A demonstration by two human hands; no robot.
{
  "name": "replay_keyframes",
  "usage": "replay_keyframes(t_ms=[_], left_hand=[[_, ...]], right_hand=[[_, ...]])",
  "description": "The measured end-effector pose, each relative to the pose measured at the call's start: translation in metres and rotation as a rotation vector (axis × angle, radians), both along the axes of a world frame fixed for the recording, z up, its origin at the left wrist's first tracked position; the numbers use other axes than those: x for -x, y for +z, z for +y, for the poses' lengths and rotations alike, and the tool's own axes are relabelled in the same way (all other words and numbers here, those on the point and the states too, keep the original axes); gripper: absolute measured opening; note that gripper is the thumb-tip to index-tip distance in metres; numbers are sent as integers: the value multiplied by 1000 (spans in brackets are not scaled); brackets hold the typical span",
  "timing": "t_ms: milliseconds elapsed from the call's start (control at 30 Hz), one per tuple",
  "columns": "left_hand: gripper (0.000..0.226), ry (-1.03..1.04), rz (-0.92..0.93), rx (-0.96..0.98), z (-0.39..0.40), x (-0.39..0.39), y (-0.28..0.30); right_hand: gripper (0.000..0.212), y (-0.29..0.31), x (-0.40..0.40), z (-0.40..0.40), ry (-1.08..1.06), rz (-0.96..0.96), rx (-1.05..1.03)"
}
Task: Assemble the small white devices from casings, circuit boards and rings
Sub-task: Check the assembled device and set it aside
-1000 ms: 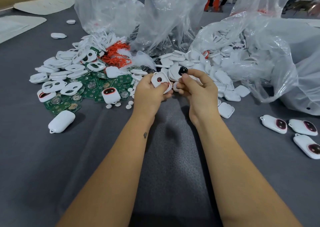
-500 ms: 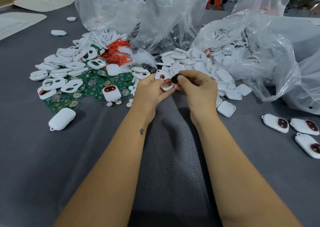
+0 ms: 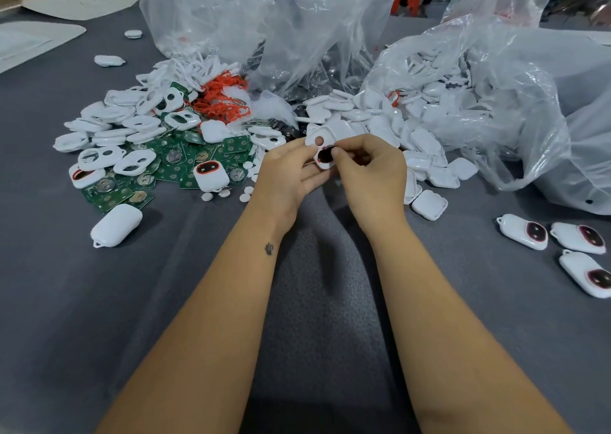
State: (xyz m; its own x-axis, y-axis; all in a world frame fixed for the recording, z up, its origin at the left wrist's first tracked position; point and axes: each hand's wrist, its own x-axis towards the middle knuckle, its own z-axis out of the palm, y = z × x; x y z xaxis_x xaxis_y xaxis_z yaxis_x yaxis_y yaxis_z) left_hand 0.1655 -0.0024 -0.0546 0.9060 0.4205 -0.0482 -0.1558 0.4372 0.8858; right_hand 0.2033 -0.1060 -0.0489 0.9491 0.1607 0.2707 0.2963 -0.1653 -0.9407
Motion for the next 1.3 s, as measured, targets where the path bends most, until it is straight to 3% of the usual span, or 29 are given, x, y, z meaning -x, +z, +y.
replay_keyframes(t_ms=[233,400,533,633,733,867,967,1100,1300], left_hand=[[30,-35,-22,-77,0,2,0],[32,-62,-57,-180,-2,4,-2],[29,-96,-94,-53,-4,2,-1],[40,-74,-96,-48,-3,0,-1],[37,-13,-87,-106,-2,-2,-3],[34,77,-55,-127,0,-1,-3],[22,73,-68,-73,2,1,-1],[25,66,-98,-14,5,2,2],[21,69,-147,9,1,5,5]], right_hand=[[11,1,0,-1,-9,-36,25],[24,-2,-4,-2,-69,-78,8],[22,-3,-7,-3,-107,-197,81],[20,-4,-4,-2,-20,-199,103],[28,-3,-1,-2,114,-107,46],[7,-1,-1,-1,158,-47,-2],[16,2,-4,-2,217,186,-278],[19,6,-8,-5,325,440,-553],[19,6,-9,-6,400,502,-633]])
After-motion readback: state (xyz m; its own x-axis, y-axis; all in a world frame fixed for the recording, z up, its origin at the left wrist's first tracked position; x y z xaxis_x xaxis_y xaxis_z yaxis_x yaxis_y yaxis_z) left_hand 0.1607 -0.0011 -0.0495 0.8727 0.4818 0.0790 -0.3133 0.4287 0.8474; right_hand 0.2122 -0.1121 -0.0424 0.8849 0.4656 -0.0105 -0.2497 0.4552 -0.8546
